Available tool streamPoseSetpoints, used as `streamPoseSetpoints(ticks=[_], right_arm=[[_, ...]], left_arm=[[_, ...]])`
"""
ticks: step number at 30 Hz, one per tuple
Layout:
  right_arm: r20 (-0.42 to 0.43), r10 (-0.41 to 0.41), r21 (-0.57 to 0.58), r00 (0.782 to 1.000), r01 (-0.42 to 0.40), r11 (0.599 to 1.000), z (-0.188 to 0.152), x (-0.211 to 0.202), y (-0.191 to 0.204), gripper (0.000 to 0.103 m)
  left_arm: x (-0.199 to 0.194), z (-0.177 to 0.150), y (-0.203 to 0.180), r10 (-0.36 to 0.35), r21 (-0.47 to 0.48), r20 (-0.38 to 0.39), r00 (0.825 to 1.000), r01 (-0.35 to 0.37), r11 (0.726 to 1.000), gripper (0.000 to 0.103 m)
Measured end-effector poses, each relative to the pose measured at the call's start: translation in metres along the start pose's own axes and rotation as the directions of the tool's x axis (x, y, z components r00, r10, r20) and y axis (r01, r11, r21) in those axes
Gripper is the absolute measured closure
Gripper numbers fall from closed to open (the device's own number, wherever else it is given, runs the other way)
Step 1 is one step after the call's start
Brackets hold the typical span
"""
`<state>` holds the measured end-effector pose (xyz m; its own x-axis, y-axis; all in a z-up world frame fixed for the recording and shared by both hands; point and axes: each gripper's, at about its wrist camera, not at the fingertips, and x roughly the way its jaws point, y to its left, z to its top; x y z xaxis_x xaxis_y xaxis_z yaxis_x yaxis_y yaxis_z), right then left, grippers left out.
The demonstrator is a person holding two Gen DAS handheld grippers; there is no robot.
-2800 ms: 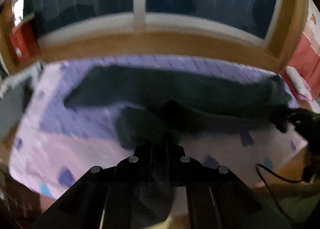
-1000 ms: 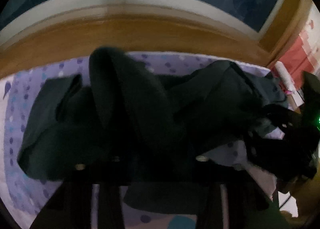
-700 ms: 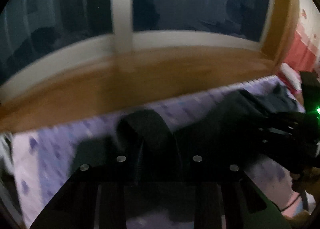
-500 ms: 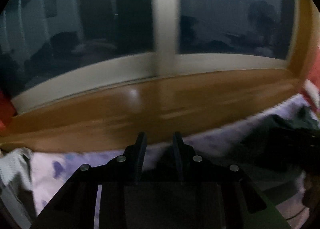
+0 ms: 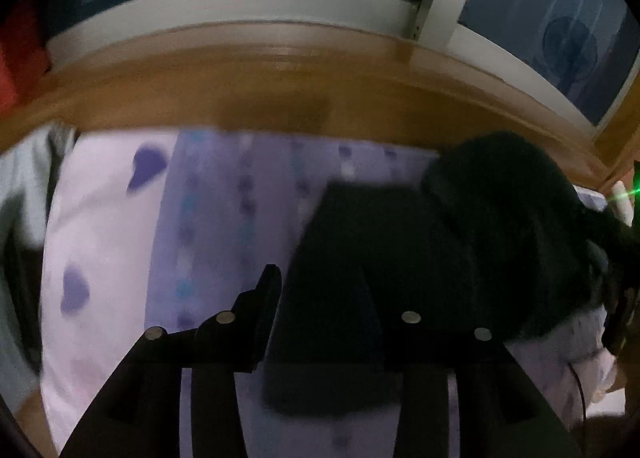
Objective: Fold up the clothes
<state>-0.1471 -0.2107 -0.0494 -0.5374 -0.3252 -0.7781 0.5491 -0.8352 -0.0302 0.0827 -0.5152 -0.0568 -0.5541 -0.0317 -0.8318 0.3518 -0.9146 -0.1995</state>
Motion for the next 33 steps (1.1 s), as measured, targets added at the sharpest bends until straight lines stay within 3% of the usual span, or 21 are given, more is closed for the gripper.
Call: streamPoseSetpoints(ticks=[3,6,13,16,21,26,29,30,31,33], right_arm=[[0.033,-0.013,-0.072,0.999,0.015,0.997,-0.026,-0.035,0.006,0.053],[0.052,-0.026,-0.158,0.998,0.034,0.987,-0.054,-0.067,0.013,0.05],[-0.023,-0.028,-0.349,0.999,0.019,0.937,-0.11,-0.066,0.049,0.05],[0.003,-0.019,-0.395,1.0,0.019,0.919,-0.112,-0.061,0.065,0.05],[0.042,-0.058,-0.459,0.997,0.071,0.886,-0.107,-0.046,0.087,0.05],[0.044,-0.023,-0.416,0.999,0.039,0.909,-0.098,-0.038,0.084,0.05],[0.027,0.011,-0.346,1.0,-0.001,0.938,-0.089,-0.032,0.079,0.05],[0.018,0.024,-0.315,1.0,-0.017,0.949,-0.085,-0.029,0.076,0.05],[0.007,0.039,-0.286,0.999,-0.035,0.958,-0.082,-0.027,0.073,0.051],[-0.021,0.089,-0.225,0.996,-0.091,0.97,-0.074,-0.02,0.067,0.073]], left_arm=[[-0.012,-0.022,0.004,-0.016,-0.017,-0.004,1.0,0.016,1.0,0.062],[-0.016,-0.033,0.01,-0.014,-0.031,-0.001,1.0,0.014,0.999,0.061],[-0.019,-0.036,0.012,0.006,-0.056,0.016,1.0,-0.005,0.998,0.059],[-0.019,-0.031,0.009,0.057,-0.039,0.022,0.998,-0.057,0.998,0.053],[-0.009,-0.026,-0.004,0.111,0.021,0.013,0.994,-0.111,0.994,0.053],[0.017,-0.024,-0.019,0.041,0.063,-0.04,0.998,-0.039,0.997,0.053],[0.023,-0.019,-0.025,0.058,0.066,-0.008,0.998,-0.057,0.996,0.052],[0.024,-0.016,-0.027,0.06,0.061,-0.005,0.998,-0.06,0.996,0.058],[0.023,-0.014,-0.026,0.049,0.048,-0.002,0.999,-0.049,0.998,0.073],[0.019,-0.009,-0.024,0.02,0.017,0.002,1.0,-0.02,1.0,0.085]])
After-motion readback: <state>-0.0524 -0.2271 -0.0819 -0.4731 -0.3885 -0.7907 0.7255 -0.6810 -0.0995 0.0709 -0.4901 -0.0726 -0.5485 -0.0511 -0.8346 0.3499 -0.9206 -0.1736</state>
